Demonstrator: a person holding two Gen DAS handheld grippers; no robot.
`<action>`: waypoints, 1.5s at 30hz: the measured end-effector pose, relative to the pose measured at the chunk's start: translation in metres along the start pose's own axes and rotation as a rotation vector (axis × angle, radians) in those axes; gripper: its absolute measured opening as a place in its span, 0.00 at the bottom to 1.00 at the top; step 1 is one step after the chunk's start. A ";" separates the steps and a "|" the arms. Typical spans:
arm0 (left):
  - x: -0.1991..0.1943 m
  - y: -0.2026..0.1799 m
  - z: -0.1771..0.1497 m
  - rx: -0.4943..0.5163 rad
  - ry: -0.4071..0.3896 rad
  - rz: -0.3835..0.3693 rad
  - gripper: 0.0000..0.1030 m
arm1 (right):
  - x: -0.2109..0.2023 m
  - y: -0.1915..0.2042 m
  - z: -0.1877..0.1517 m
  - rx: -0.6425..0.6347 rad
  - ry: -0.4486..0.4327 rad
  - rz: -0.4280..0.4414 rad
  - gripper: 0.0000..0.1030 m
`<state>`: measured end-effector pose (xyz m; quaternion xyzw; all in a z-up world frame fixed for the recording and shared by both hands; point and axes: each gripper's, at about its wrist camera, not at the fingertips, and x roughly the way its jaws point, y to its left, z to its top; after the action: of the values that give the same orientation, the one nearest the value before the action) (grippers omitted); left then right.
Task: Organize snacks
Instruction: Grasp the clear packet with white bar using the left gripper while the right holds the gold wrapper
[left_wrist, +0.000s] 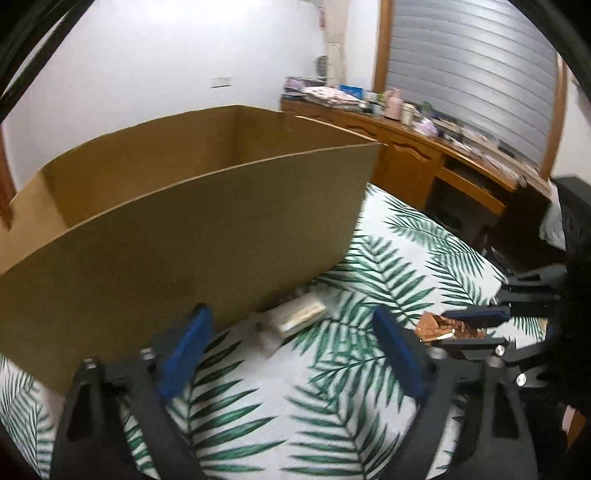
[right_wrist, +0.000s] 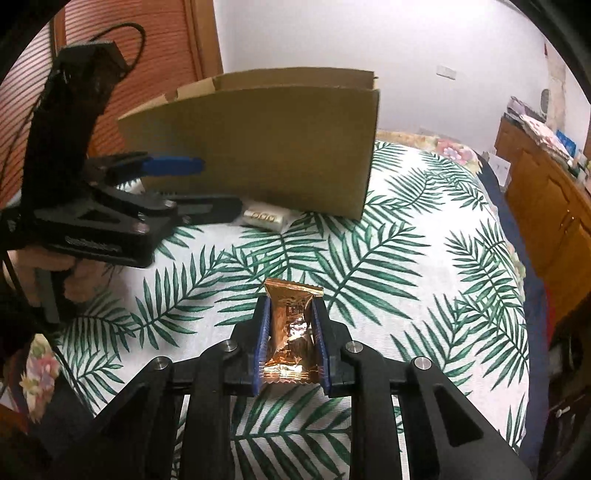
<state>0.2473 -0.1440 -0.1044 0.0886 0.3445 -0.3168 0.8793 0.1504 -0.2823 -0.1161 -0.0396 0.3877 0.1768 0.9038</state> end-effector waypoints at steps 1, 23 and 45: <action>0.003 -0.005 0.002 0.025 0.010 -0.003 0.65 | -0.002 -0.002 0.000 0.007 -0.006 0.005 0.20; 0.044 -0.023 0.006 0.192 0.180 0.025 0.52 | -0.022 -0.013 -0.005 0.045 -0.056 0.055 0.20; 0.042 -0.028 0.009 0.160 0.226 0.003 0.45 | -0.025 -0.018 -0.010 0.066 -0.063 0.051 0.20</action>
<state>0.2577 -0.1902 -0.1237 0.1941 0.4150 -0.3297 0.8255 0.1341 -0.3088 -0.1059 0.0058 0.3655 0.1882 0.9116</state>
